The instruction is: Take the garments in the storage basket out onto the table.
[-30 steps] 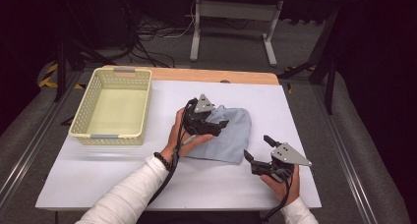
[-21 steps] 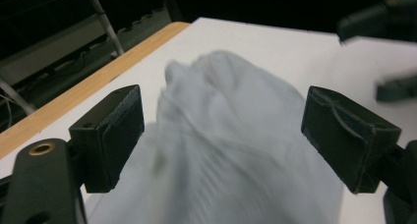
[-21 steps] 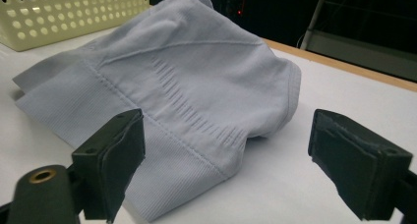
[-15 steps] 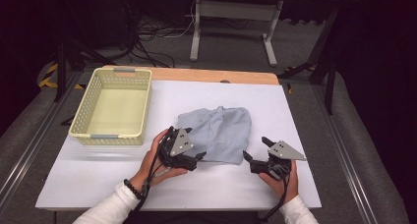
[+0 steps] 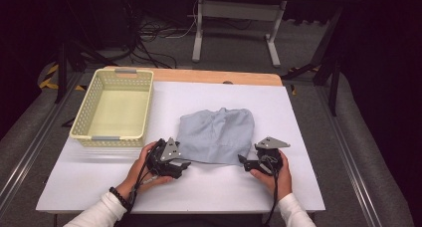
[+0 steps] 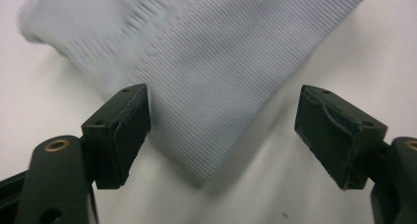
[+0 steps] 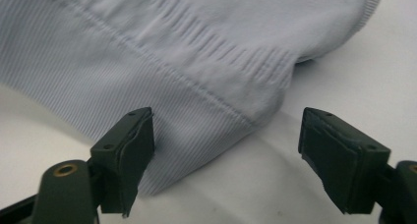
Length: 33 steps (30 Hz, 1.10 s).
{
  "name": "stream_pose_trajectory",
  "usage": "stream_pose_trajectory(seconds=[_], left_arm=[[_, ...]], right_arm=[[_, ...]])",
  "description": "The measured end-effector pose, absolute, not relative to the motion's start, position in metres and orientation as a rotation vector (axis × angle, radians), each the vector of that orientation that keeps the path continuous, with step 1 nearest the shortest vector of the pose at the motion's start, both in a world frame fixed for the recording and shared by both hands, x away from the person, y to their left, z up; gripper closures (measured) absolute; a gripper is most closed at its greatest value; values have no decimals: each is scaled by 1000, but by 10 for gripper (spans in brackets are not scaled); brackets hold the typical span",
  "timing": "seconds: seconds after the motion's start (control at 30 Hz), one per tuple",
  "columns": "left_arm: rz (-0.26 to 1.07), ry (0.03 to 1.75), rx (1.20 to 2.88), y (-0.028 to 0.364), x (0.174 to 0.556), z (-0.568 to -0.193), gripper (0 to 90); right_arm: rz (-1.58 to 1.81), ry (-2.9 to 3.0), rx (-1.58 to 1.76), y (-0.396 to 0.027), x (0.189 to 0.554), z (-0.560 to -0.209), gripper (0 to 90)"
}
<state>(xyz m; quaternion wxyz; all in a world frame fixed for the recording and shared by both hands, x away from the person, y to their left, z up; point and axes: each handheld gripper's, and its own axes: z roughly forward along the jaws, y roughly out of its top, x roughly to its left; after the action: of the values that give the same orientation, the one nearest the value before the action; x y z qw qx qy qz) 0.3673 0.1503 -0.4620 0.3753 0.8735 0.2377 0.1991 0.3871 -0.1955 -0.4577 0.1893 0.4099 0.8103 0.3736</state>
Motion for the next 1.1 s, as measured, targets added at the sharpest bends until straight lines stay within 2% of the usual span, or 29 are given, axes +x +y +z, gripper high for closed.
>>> stream_pose_trajectory(seconds=[0.07,0.23,0.37,0.4,0.43,0.5,0.53,0.57,0.63,0.73,0.93,1.1], left_arm=[[465,630,2222,151,372,-462,256],[466,611,2268,147,375,-465,272],[392,648,2260,147,382,-466,387],[366,660,2256,147,385,-466,387],[356,674,2249,147,388,-465,452],[359,674,2250,147,388,-465,482],[360,675,2251,146,388,-465,542],[364,678,2250,146,388,-465,542],[375,678,2255,145,389,-464,597],[402,691,2255,146,391,-463,741],[403,685,2241,148,390,-459,798],[415,659,2153,155,375,-434,817]], right_arm=[[1057,2273,1192,-196,391,-458,231],[1049,2276,1252,-195,396,-459,261],[993,2285,1252,-189,398,-460,263],[989,2284,1244,-188,398,-460,286],[1019,2300,1219,-188,395,-460,400],[1031,2309,1204,-188,394,-459,429],[1036,2316,1189,-188,392,-459,505],[1036,2316,1189,-188,392,-459,505],[1053,2326,1179,-188,391,-459,575],[1089,2333,1144,-191,386,-459,756],[1149,2312,1148,-196,381,-454,777],[1242,2208,1151,-210,370,-432,782]])
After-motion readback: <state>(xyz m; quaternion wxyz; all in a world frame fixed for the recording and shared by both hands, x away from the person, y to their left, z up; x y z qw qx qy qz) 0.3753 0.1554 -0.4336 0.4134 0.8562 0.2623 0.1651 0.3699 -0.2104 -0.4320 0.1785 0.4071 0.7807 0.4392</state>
